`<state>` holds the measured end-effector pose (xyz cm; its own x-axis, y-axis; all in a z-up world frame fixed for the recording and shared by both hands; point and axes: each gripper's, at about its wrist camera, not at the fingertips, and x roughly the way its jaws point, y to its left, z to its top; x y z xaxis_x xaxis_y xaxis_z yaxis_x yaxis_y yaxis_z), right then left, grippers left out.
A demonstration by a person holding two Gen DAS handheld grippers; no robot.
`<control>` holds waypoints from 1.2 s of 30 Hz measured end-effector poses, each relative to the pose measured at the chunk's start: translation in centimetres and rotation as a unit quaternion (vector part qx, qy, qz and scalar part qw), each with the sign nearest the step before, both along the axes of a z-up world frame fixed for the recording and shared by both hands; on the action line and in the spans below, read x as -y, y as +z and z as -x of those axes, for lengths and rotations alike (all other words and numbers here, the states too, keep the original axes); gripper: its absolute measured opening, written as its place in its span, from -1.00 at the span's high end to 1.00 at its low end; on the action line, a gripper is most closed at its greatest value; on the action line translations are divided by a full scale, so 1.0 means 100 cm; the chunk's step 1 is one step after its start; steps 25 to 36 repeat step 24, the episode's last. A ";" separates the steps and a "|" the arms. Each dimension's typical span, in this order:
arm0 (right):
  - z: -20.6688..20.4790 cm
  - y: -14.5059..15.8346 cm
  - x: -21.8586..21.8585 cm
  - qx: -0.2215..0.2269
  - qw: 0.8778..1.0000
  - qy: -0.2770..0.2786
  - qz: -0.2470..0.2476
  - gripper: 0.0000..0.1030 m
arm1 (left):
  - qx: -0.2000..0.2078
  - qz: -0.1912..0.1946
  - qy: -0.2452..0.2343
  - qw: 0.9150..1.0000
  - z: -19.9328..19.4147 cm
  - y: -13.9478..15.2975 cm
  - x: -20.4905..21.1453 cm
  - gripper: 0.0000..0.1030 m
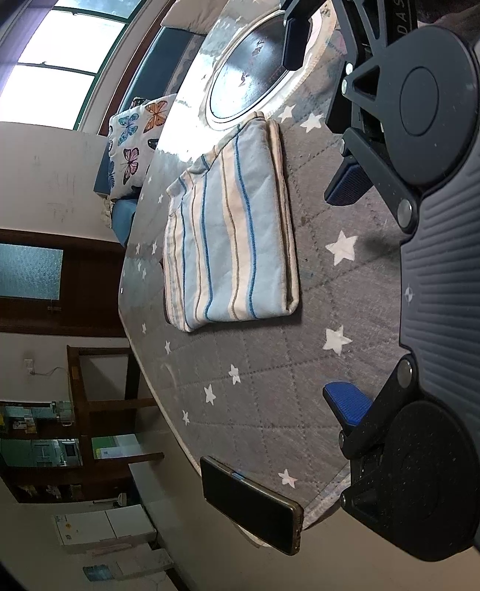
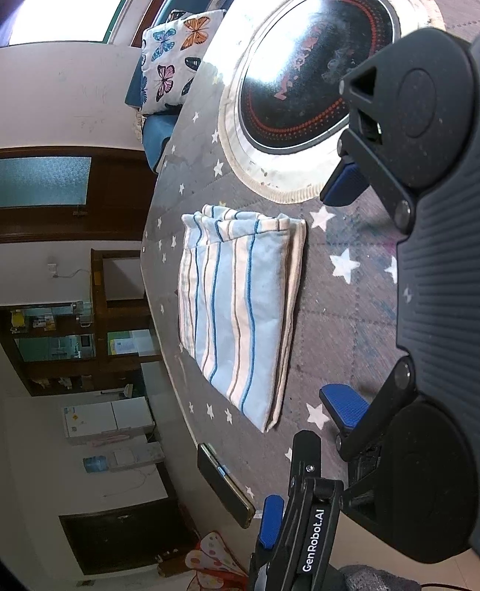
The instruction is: Fold clothes
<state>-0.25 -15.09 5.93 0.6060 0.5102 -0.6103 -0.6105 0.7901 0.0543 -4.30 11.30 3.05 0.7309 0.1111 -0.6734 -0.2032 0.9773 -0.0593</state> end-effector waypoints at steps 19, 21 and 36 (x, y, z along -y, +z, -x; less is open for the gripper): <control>0.011 -0.002 0.002 -0.008 1.000 -0.004 -0.011 -1.00 | -0.006 0.002 0.004 1.000 0.009 -0.004 0.007 -1.00; 0.011 -0.002 0.002 -0.008 1.000 -0.003 -0.011 -1.00 | -0.007 0.001 0.006 1.000 0.009 -0.004 0.007 -1.00; 0.011 -0.002 0.002 -0.008 1.000 -0.004 -0.011 -1.00 | -0.008 0.000 0.006 1.000 0.010 -0.004 0.007 -1.00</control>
